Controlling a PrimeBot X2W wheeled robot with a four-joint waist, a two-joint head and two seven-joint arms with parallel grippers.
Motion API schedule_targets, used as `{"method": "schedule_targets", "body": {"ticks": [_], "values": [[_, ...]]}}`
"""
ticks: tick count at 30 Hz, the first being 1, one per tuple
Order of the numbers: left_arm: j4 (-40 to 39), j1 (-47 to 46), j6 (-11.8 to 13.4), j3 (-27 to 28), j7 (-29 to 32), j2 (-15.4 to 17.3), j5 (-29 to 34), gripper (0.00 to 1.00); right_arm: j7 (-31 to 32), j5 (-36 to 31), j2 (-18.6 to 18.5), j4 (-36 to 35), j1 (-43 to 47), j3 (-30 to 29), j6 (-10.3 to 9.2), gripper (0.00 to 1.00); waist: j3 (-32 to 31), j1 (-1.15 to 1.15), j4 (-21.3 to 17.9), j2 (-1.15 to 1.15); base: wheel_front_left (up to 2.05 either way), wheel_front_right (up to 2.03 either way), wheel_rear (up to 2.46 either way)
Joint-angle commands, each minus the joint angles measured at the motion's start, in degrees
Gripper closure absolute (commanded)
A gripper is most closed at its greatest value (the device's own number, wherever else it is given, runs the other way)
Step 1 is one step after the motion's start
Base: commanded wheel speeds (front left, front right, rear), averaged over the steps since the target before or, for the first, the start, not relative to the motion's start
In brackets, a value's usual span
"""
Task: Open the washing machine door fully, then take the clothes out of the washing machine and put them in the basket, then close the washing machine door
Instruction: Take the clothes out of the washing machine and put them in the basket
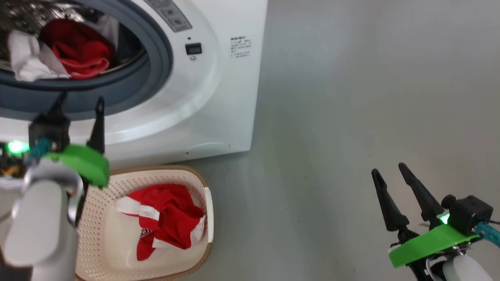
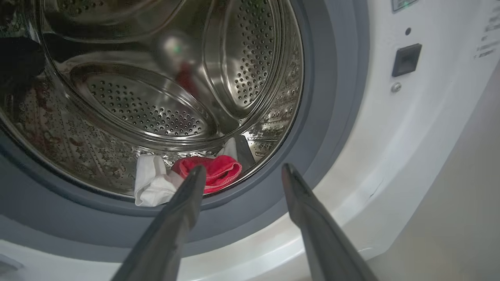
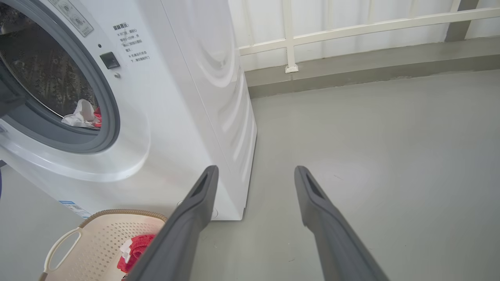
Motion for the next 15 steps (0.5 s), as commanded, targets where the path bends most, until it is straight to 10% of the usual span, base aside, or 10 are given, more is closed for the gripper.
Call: {"method": "schedule_targets", "body": {"ticks": [1,15], "values": [[1.5,-4.6,0.6,0.6,1.0,3.2,1.7,0.00,-0.4,0.4,-0.4,-1.5,-1.8,1.4,0.36,0.00,2.9,0.00,-0.8,0.00,0.00,0.00,0.00],[21.7,-26.2,1.9,-7.8,5.6,7.3,10.5,0.00,-0.4,0.6,0.9,-1.9,-6.1,2.2,0.36,0.00,10.9,0.00,-2.9,0.00,0.00,0.00,0.00]]}}
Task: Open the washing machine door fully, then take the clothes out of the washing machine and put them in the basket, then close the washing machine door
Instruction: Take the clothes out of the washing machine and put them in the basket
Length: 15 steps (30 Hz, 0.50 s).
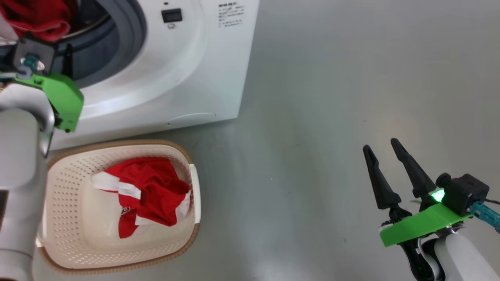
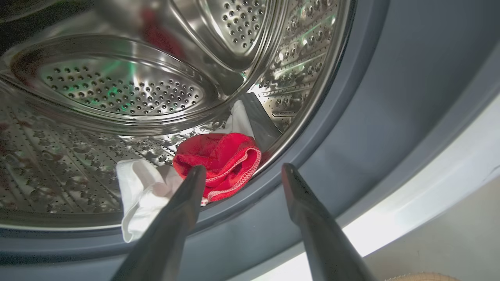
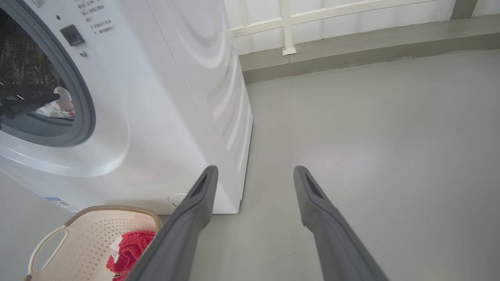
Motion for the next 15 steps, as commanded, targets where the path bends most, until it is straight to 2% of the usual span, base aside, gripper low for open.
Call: {"method": "schedule_targets", "body": {"ticks": [1,7,15], "values": [[0.0,-2.2,0.8,0.5,0.1,3.4,1.1,0.00,-0.4,0.6,-0.4,-1.4,-0.6,1.3,0.36,0.00,1.5,0.00,-1.1,0.00,0.00,0.00,0.00],[6.4,-7.9,1.7,-3.1,1.4,5.4,4.7,0.00,-0.4,0.6,0.0,-1.5,-1.7,2.1,0.36,0.00,3.3,0.00,-2.0,0.00,0.00,0.00,0.00],[12.4,-12.2,1.9,-5.8,1.8,7.0,6.4,0.00,-0.4,0.8,0.0,-1.6,-2.1,3.1,0.36,0.00,4.6,0.00,-3.0,0.00,0.00,0.00,0.00]]}}
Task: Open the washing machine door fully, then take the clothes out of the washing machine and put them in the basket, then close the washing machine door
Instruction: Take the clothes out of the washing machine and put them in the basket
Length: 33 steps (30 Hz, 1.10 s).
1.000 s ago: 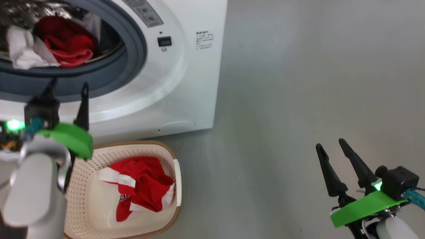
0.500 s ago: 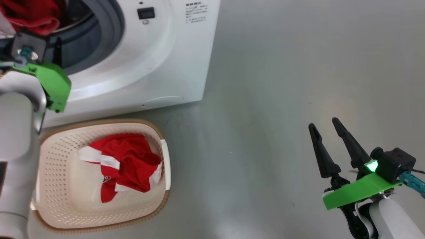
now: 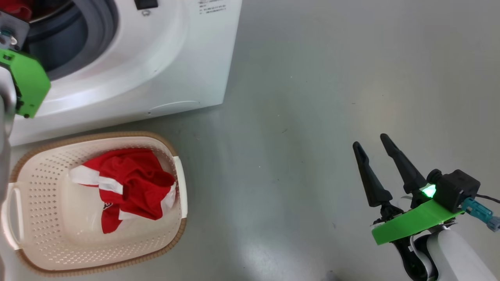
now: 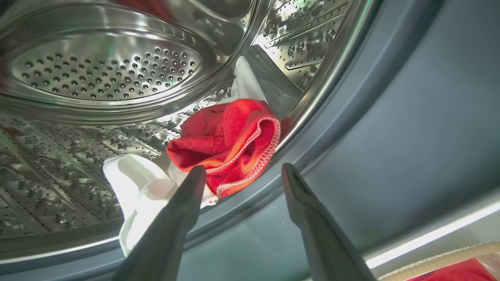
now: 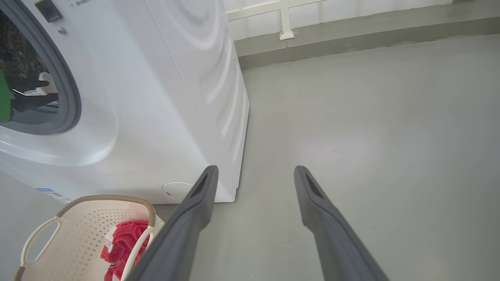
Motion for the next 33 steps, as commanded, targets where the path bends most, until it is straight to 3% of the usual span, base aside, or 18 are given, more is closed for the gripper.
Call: {"method": "schedule_targets", "body": {"ticks": [1,26,27,29,30,32,33], "values": [[-0.5,-1.7,0.6,0.3,0.0,3.7,0.6,0.00,-0.4,0.8,-0.4,-1.4,-0.5,1.2,0.36,0.00,0.4,0.00,-0.5,0.00,0.00,0.00,0.00],[2.6,-6.5,2.7,-2.0,0.9,6.1,-0.7,0.00,-0.4,0.9,-0.6,-2.6,-2.0,2.0,0.36,0.00,4.7,0.00,-3.2,0.00,0.00,0.00,0.00],[2.6,-6.5,2.8,-2.1,0.9,6.0,-0.8,0.12,-0.4,0.9,-0.6,-2.6,-2.0,1.9,0.36,0.00,4.7,0.00,-3.2,0.00,0.00,0.00,0.00],[2.7,-6.5,3.0,-2.2,0.9,6.0,-1.1,0.52,-0.4,0.8,-0.6,-2.6,-1.9,1.9,0.36,0.00,4.7,0.00,-3.2,0.00,0.00,0.00,0.00],[2.7,-6.5,3.1,-2.3,0.9,6.0,-1.1,0.61,-0.4,0.8,-0.6,-2.7,-1.9,1.8,0.36,0.00,4.7,0.00,-3.2,0.00,0.00,0.00,0.00],[2.8,-6.4,3.3,-2.4,0.8,6.1,-1.4,0.97,-0.4,0.7,-0.6,-2.7,-2.0,1.9,0.36,0.00,4.6,0.00,-3.2,0.00,0.00,0.00,0.00],[2.8,-6.4,3.3,-2.4,0.7,6.1,-1.5,1.00,-0.4,0.7,-0.6,-2.7,-2.0,1.9,0.36,0.00,4.6,0.00,-3.1,0.00,0.00,0.00,0.00]]}}
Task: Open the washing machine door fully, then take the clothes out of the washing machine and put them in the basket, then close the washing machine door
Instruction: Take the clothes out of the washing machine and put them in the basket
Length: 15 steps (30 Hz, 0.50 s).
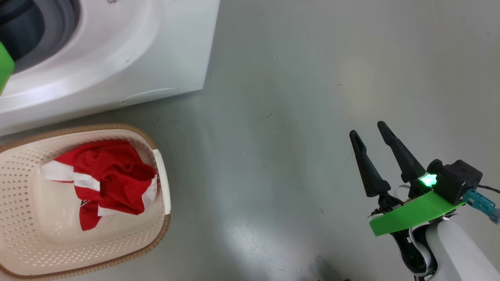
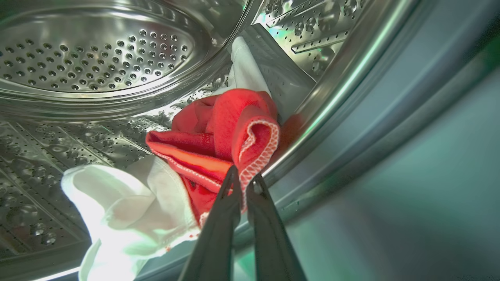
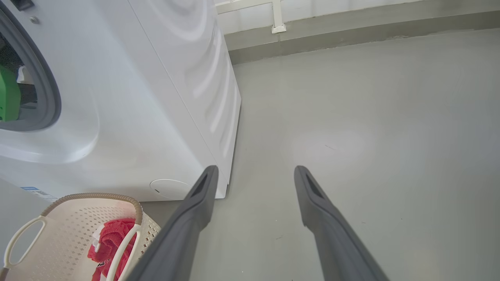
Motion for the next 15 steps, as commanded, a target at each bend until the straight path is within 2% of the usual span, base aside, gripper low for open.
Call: {"method": "schedule_targets", "body": {"ticks": [1,7,12,15], "values": [[-0.9,-0.9,0.9,0.5,-0.3,3.0,-0.6,1.00,-0.4,0.0,-0.6,-1.3,0.1,1.0,0.36,0.00,-0.1,0.00,0.1,0.00,0.00,0.00,0.00],[-0.8,-0.4,1.5,1.8,-3.3,2.0,-3.2,1.00,-0.4,-0.1,-0.7,-1.3,0.0,0.7,0.36,0.00,-0.7,0.00,0.9,0.00,0.00,0.00,0.00],[-1.4,1.2,3.2,6.6,-9.4,-0.2,-9.2,1.00,-0.4,-0.2,-0.9,-1.2,0.2,0.4,0.36,0.00,-2.2,0.00,2.3,0.00,0.00,0.00,0.00],[-2.2,2.5,3.2,9.3,-12.1,-1.6,-12.6,1.00,-0.4,-0.1,-1.0,-1.3,0.1,0.3,0.36,0.00,-3.1,0.00,3.1,0.00,0.00,0.00,0.00]]}}
